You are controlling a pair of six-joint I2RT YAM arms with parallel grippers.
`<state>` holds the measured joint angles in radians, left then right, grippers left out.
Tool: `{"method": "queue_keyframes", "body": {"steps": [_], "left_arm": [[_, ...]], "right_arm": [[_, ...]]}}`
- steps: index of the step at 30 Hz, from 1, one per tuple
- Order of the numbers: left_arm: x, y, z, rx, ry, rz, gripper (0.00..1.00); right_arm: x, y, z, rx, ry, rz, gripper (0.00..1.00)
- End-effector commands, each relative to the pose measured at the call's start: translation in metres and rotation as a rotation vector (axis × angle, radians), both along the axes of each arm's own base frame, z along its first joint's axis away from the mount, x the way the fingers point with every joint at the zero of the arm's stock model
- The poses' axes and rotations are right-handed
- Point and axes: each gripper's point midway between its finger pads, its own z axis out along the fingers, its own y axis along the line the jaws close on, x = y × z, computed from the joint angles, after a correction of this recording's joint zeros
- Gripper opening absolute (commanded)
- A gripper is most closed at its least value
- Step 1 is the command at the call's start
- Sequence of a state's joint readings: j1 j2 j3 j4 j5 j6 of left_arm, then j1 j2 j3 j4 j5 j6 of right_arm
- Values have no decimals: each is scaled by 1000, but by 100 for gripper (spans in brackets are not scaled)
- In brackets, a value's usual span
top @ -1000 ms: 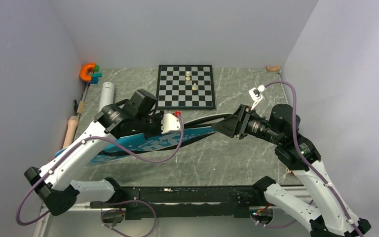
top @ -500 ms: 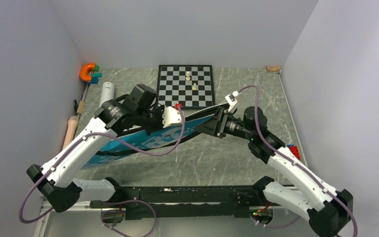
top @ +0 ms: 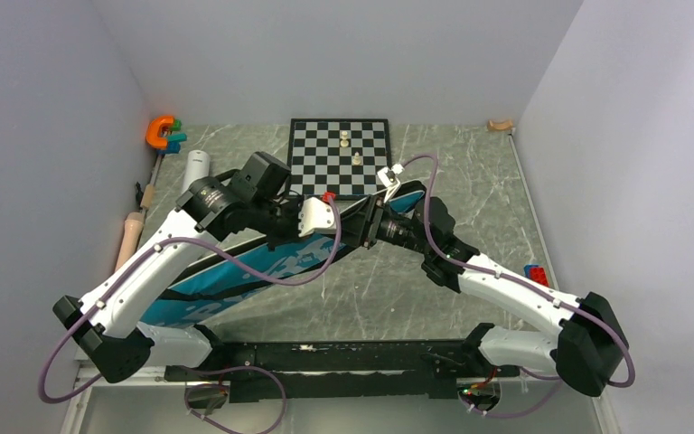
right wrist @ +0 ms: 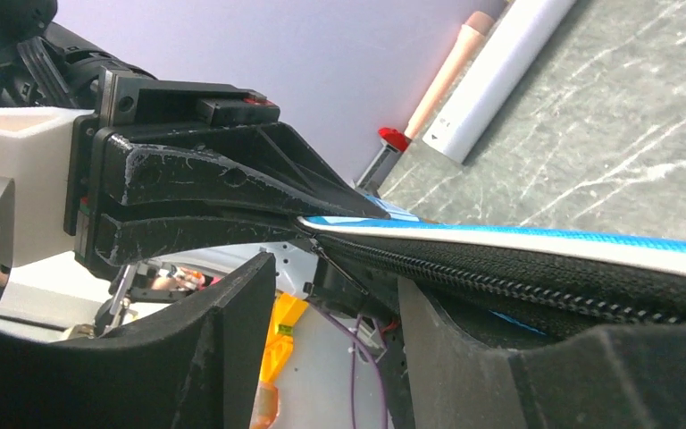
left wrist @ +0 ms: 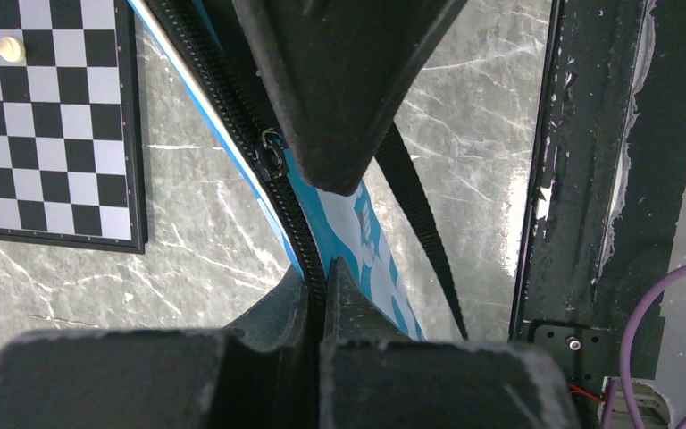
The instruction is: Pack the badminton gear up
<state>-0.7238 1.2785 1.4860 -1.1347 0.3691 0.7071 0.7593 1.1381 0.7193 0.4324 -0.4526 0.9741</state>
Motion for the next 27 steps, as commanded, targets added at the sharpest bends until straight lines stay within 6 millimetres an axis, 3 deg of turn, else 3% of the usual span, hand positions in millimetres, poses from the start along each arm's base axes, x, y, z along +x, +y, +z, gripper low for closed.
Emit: {"method": "queue_keyframes", "body": {"steps": [1,15,27], "left_arm": [[-20,-22,37,-127,-51,-166,0],[-29,-23,35,-107,-52,-213,0],[-26,-21,32,-93,-63,-203,0]], "right_arm": [[6,1,27,130,-84,-32,55],[-4,15,18,159,-49,29,37],[-7,13,17,163,-40,8,5]]}}
